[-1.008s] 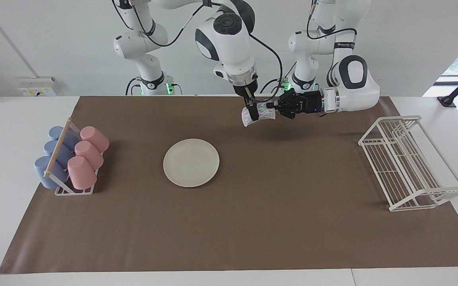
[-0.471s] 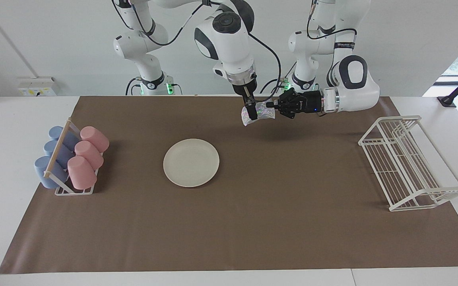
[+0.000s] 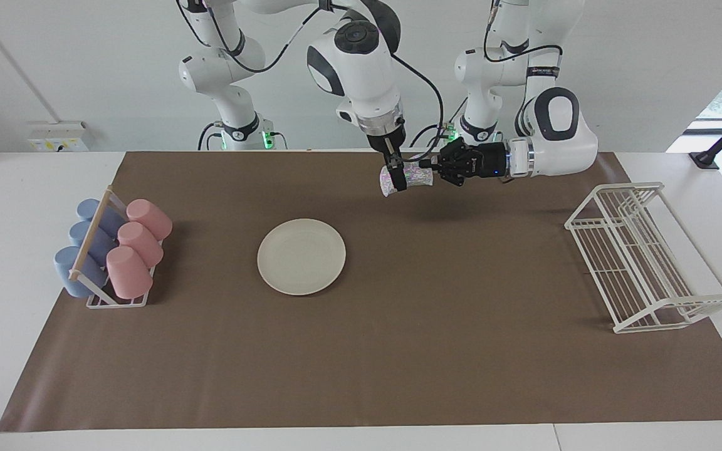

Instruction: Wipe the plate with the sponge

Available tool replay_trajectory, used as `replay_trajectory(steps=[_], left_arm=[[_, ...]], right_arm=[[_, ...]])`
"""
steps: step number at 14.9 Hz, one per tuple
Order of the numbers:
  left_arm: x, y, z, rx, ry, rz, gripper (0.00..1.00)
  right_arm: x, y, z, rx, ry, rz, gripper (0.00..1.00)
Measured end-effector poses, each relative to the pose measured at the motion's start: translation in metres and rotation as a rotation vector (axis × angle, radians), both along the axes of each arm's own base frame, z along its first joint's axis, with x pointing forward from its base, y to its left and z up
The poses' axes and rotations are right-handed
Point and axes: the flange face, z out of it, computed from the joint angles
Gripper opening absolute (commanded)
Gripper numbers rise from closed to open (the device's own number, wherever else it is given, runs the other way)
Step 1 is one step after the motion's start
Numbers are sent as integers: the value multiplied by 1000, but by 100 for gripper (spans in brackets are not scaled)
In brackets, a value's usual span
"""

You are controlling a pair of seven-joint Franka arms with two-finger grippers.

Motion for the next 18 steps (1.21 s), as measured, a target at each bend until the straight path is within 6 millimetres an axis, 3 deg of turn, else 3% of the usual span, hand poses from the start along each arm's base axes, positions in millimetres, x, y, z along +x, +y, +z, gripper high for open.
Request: replay_trajectory(steps=[2, 10, 11, 12, 16, 18], left_arm=[[-1, 0, 0, -3, 2, -4, 0], [-3, -2, -1, -7, 5, -13, 0], [-3, -2, -1, -8, 5, -14, 74], [-3, -2, -1, -10, 6, -15, 100], [-3, -1, 1, -16, 6, -17, 100], [-3, -1, 1, -17, 6, -17, 100]], right_arm=[[-6, 5, -3, 6, -3, -25, 0], [-6, 3, -3, 9, -4, -45, 0], [-6, 3, -3, 10, -3, -48, 0], [-6, 2, -2, 12, -1, -51, 0], [3, -8, -4, 6, 4, -73, 0], [15, -24, -8, 1, 9, -104, 0]])
